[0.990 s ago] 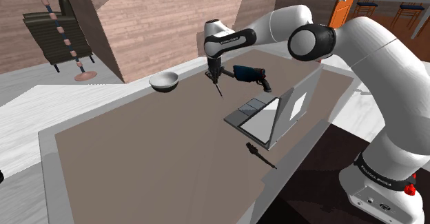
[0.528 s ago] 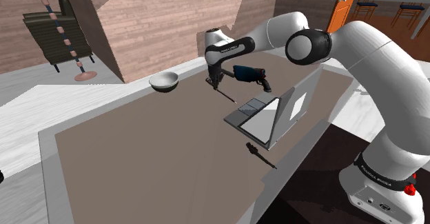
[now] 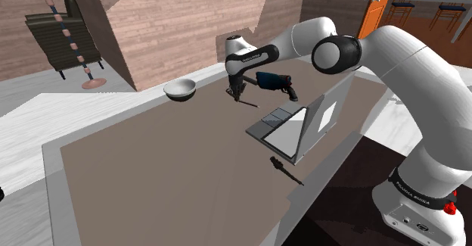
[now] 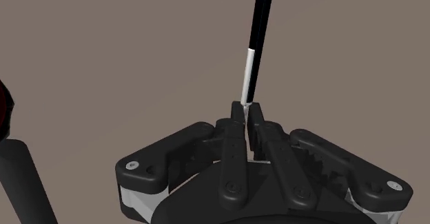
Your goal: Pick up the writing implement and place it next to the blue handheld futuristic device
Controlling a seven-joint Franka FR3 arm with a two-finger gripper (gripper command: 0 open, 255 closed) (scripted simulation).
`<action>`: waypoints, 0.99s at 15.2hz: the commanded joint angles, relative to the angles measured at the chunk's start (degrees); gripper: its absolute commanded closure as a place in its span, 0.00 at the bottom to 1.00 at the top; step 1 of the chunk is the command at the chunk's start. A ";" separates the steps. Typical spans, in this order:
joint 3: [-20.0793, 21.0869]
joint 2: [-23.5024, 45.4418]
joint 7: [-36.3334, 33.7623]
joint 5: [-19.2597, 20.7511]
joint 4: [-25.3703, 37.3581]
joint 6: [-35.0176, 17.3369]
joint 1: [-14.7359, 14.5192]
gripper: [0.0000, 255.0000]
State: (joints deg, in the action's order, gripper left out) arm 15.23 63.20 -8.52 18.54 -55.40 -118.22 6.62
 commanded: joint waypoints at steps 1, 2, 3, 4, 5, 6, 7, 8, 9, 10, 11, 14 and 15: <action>0.00 0.02 0.00 0.00 0.02 -0.01 0.00 1.00; 0.00 0.01 0.00 0.00 0.01 0.00 0.00 1.00; 0.00 0.01 0.00 0.00 0.01 0.00 0.00 0.00; 0.00 0.01 0.00 0.00 0.01 0.00 0.00 0.00; 0.00 0.01 0.00 0.00 0.01 0.00 0.00 0.00; 0.00 0.01 0.00 0.00 0.01 0.00 0.00 0.00; 0.00 0.01 0.00 0.00 0.01 0.00 0.00 0.00; 0.00 0.01 0.00 0.00 0.01 0.00 0.00 0.00; 0.19 -1.35 0.00 -0.14 -0.53 0.83 0.10 0.00; 0.37 -2.63 0.01 -0.29 -0.92 1.74 0.19 0.00; 0.55 -3.83 0.05 -0.45 -1.15 2.72 0.25 0.00; 0.69 -4.72 0.09 -0.58 -1.23 3.53 0.29 0.00; 0.69 -4.71 0.09 -0.58 -1.22 3.53 0.29 0.00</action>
State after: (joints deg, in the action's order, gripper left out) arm 15.91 58.58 -8.46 17.98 -56.63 -114.85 6.89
